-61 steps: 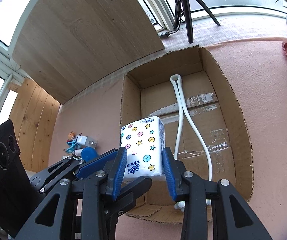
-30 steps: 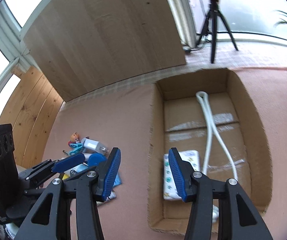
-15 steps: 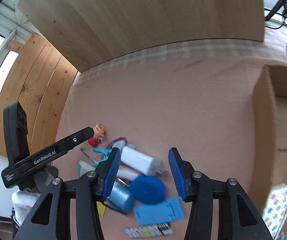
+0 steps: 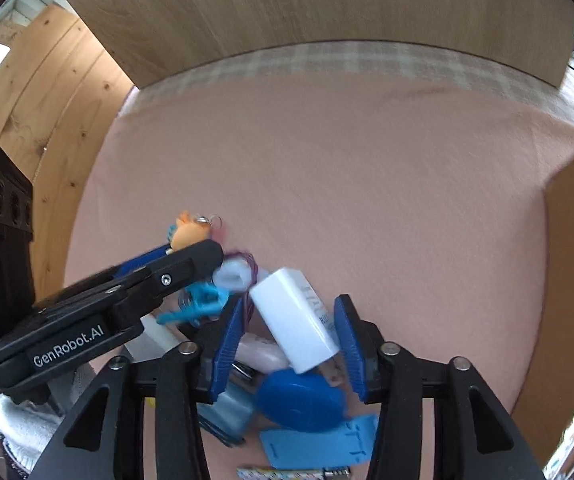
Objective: Organize objects
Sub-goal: 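Grasp the white charger with the right gripper and lift it, then set the white charger down and regrasp it with the right gripper, then carry the charger into the box with the right gripper while the left carries the blue tape measure there, then open both grippers and move both tools back to the pile, then grasp the dark red elastic band with the right gripper while the left grasps the blue clothespin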
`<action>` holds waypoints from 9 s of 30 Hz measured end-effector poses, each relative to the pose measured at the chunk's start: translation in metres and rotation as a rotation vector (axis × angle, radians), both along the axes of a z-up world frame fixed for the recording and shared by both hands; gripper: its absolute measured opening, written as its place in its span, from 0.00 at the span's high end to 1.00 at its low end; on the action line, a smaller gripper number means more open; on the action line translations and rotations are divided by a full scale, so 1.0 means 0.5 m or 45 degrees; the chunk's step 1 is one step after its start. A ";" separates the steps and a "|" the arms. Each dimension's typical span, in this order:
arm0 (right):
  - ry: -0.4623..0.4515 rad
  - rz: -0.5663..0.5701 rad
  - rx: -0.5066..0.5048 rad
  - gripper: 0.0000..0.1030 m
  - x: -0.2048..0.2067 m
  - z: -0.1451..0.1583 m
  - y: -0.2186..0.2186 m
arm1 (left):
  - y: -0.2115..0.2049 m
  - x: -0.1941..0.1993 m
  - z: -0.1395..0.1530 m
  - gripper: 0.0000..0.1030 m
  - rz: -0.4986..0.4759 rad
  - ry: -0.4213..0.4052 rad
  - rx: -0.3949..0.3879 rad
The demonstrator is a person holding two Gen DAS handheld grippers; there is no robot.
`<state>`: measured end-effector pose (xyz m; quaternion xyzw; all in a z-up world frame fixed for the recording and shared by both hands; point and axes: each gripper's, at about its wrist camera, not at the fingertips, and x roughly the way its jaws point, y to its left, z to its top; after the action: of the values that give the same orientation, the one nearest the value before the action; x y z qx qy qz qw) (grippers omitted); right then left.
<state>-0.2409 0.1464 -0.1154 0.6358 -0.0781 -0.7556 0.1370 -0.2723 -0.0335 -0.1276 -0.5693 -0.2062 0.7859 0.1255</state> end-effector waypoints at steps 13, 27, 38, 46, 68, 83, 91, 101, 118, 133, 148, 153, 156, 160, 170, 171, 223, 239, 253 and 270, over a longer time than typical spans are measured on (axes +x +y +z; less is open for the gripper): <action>-0.033 -0.194 -0.091 0.79 0.175 -0.014 0.110 | 0.162 0.097 0.018 0.71 -0.329 -0.017 -0.065; -0.020 -0.211 -0.114 0.79 0.344 -0.012 0.183 | 0.145 0.285 0.028 0.78 -0.392 0.040 -0.094; 0.023 -0.246 -0.003 0.58 0.372 0.016 0.223 | 0.099 0.290 0.037 0.68 -0.301 0.020 0.005; 0.086 -0.313 0.017 0.58 0.392 0.051 0.268 | 0.056 0.321 0.102 0.60 -0.281 0.119 -0.007; 0.201 -0.319 -0.044 0.58 0.415 0.057 0.286 | 0.179 0.439 0.086 0.36 -0.544 0.113 -0.076; 0.123 -0.294 -0.002 0.58 0.400 0.029 0.271 | 0.110 0.437 0.047 0.36 -0.456 0.134 -0.238; 0.109 -0.287 0.041 0.56 0.385 0.017 0.260 | 0.136 0.438 0.031 0.36 -0.428 0.142 -0.336; 0.130 -0.237 0.120 0.55 0.359 0.012 0.222 | 0.098 0.438 0.032 0.47 -0.353 0.156 -0.348; 0.158 -0.129 0.325 0.63 0.346 -0.008 0.181 | 0.108 0.435 0.030 0.43 -0.353 0.159 -0.383; 0.149 -0.179 0.182 0.69 0.417 0.021 0.241 | 0.066 0.437 0.045 0.47 -0.311 0.120 -0.302; 0.202 -0.261 0.085 0.69 0.459 0.097 0.306 | 0.156 0.381 0.123 0.47 -0.367 0.179 -0.194; 0.255 -0.314 0.073 0.69 0.457 0.136 0.349 | 0.228 0.356 0.167 0.47 -0.435 0.252 -0.167; 0.289 -0.354 0.071 0.69 0.448 0.157 0.378 | 0.271 0.339 0.188 0.47 -0.466 0.280 -0.144; 0.334 -0.383 0.084 0.69 0.434 0.182 0.420 | 0.327 0.309 0.213 0.47 -0.501 0.323 -0.133; 0.420 -0.400 0.086 0.69 0.342 0.193 0.496 | 0.456 0.215 0.221 0.47 -0.511 0.347 -0.130; 0.430 -0.391 0.095 0.69 0.332 0.191 0.499 | 0.467 0.205 0.216 0.47 -0.511 0.347 -0.137; 0.453 -0.044 -0.010 0.54 0.310 0.152 0.326 | 0.207 0.216 0.187 0.42 -0.195 0.241 -0.175; 0.142 0.246 -0.148 0.65 0.393 0.011 0.130 | 0.059 0.386 0.096 0.42 -0.070 0.092 -0.110; 0.115 0.236 -0.155 0.66 0.406 -0.006 0.102 | 0.061 0.413 0.089 0.43 -0.108 0.100 -0.094; 0.110 -0.067 -0.291 0.66 0.268 0.005 0.156 | 0.207 0.376 0.071 0.55 -0.436 0.182 -0.232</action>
<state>-0.1069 0.2244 -0.1129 0.5806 -0.1744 -0.7717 0.1922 -0.0842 0.0701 -0.0923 -0.5478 -0.0251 0.8069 0.2197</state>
